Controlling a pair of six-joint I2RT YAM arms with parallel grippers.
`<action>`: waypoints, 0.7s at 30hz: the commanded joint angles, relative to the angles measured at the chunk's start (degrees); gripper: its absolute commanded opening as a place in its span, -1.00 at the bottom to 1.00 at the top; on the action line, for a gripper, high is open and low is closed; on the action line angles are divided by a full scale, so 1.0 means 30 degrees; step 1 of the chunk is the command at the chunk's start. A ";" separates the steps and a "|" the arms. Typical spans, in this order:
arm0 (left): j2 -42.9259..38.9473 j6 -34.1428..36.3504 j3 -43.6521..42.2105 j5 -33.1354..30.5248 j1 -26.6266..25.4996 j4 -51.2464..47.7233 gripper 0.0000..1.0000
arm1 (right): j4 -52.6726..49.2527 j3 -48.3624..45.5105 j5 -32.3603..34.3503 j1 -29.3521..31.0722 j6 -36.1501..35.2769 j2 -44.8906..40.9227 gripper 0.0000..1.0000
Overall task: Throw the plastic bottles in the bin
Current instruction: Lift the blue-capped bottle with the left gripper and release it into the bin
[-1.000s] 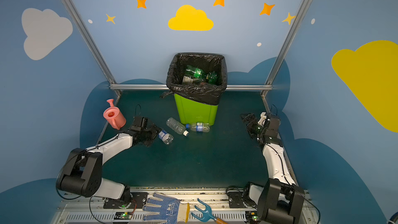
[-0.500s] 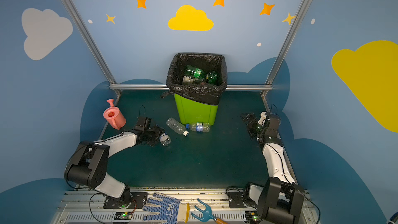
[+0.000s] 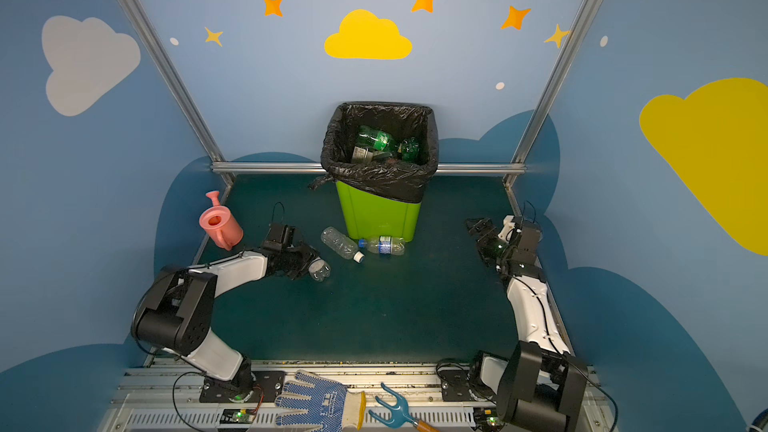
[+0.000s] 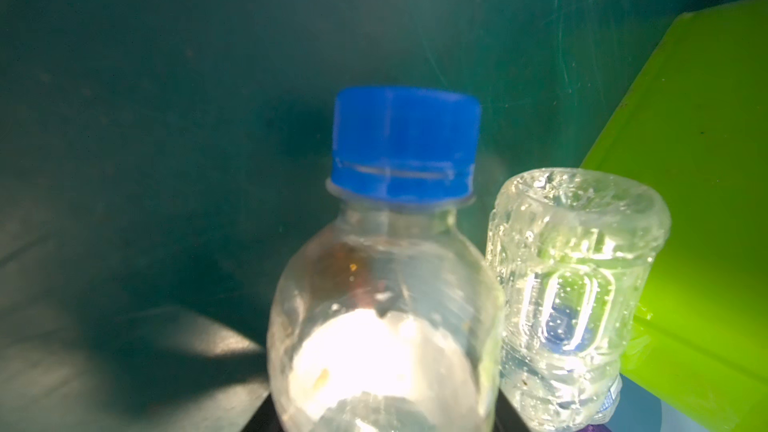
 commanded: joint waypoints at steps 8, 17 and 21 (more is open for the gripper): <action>-0.3997 0.2380 0.3193 -0.2221 0.0951 -0.2455 -0.03 | -0.2112 -0.0532 0.0214 -0.0293 0.0538 0.0645 0.95; -0.7017 0.6685 1.2313 -0.4282 0.2711 -0.0816 0.00 | -0.2299 -0.0369 0.0009 -0.0948 0.0414 0.0298 0.95; -0.5127 0.6446 1.5809 -0.2412 0.2204 0.1481 0.01 | -0.2393 -0.0486 -0.0167 -0.1181 0.0392 -0.0086 0.95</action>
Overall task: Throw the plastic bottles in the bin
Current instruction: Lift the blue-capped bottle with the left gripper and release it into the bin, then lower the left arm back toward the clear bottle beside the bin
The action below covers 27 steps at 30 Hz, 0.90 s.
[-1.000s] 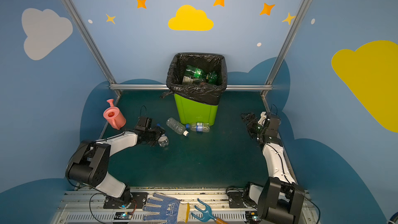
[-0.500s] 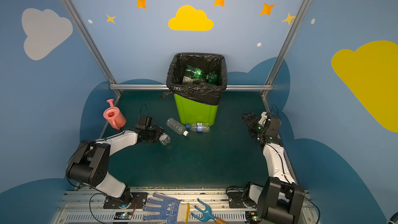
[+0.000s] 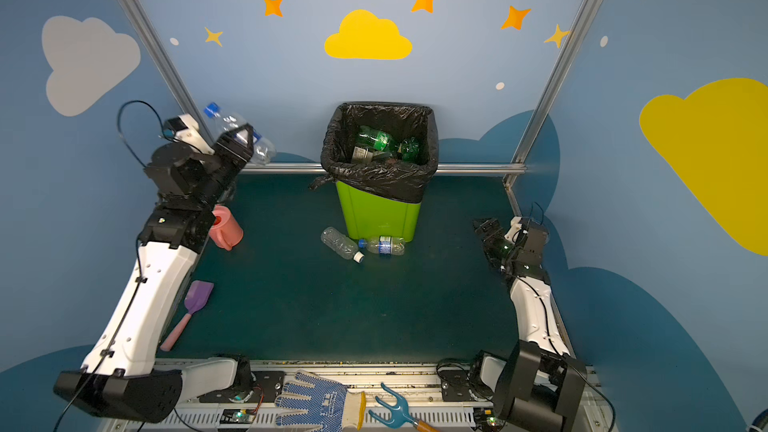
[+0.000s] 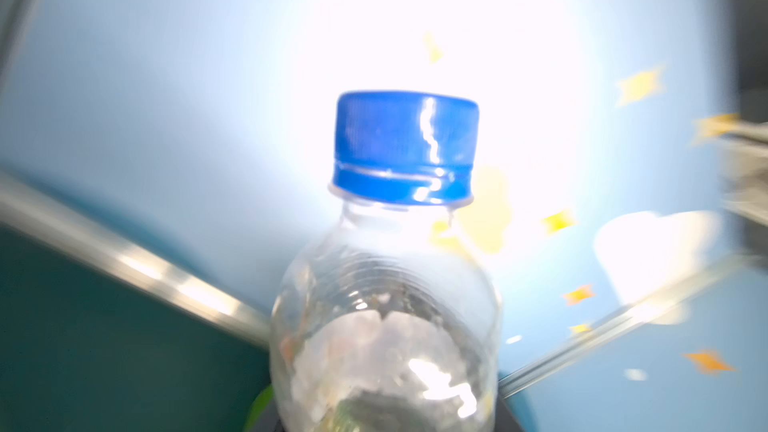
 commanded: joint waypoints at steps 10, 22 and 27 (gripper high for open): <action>1.2764 0.3014 1.7043 0.2896 -0.5927 -0.6548 0.51 | -0.2628 0.0190 -0.1108 -0.0232 0.0155 -0.0341 0.95; 0.4395 0.7195 0.4838 -0.2236 -0.7488 0.1432 1.00 | -0.1833 -0.1618 -0.1218 -0.0242 0.0487 -0.0562 0.95; 0.1925 0.5792 0.0276 -0.4070 -0.6366 0.0305 1.00 | -0.1579 -0.1549 -0.1181 0.0163 0.0675 -0.0107 0.95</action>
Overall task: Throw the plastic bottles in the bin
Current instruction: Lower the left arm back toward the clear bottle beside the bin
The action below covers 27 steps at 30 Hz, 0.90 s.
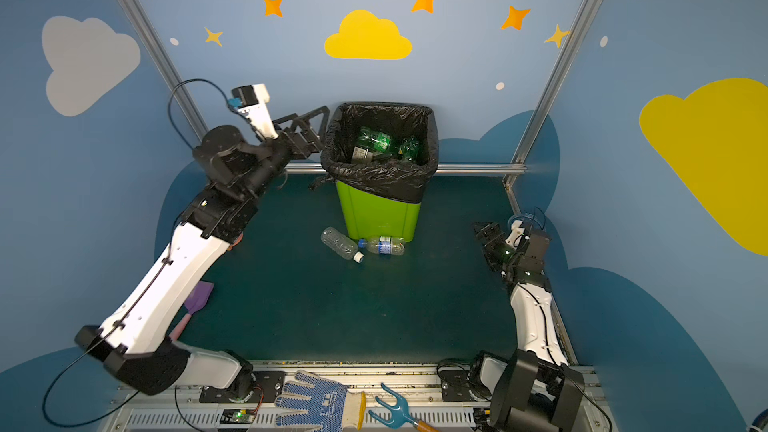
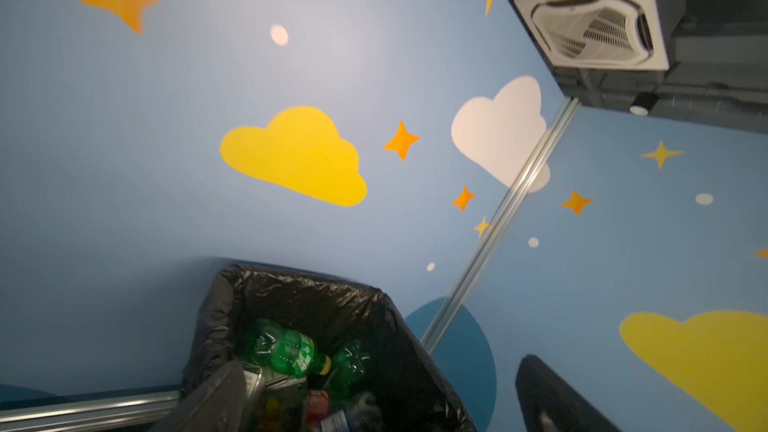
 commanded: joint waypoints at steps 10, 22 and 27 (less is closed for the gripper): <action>-0.2787 -0.8098 -1.2458 -0.0207 0.4658 -0.1426 1.00 | -0.1876 -0.0900 0.0314 0.0677 0.0995 0.0846 0.95; 0.2632 -1.0420 -1.4965 0.5644 0.4750 0.0082 0.91 | -0.2110 -0.0850 0.0537 0.0794 0.1078 0.0922 0.95; 0.5397 -1.1297 -1.4353 0.7955 0.4715 0.1598 0.73 | -0.2228 -0.0901 0.0690 0.0790 0.1035 0.0922 0.95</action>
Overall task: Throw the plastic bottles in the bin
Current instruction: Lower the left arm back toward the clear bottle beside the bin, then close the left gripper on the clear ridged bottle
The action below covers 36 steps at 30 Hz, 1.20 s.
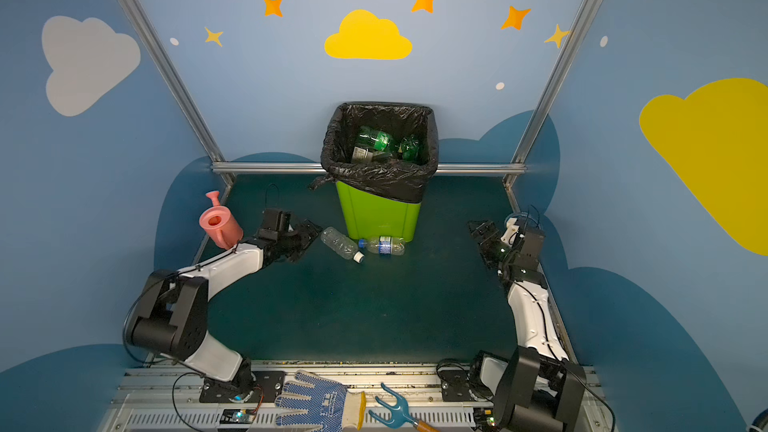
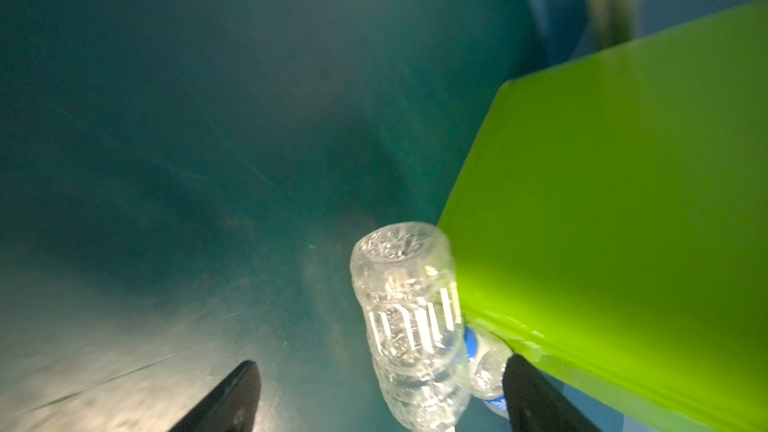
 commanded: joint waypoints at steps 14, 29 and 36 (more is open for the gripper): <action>0.3172 -0.1150 0.1648 0.2711 -0.1017 0.2074 0.63 | -0.2499 -0.1096 0.0327 0.0109 0.0918 0.1074 0.95; 0.5212 -0.1433 0.2590 0.2792 -0.1623 0.2180 0.30 | -0.2354 -0.1083 0.0274 0.0095 0.0786 0.1411 0.95; 0.5540 -0.1830 0.2629 0.2902 -0.1590 0.3069 0.12 | -0.2325 -0.0925 0.0238 0.0050 0.0732 0.1572 0.95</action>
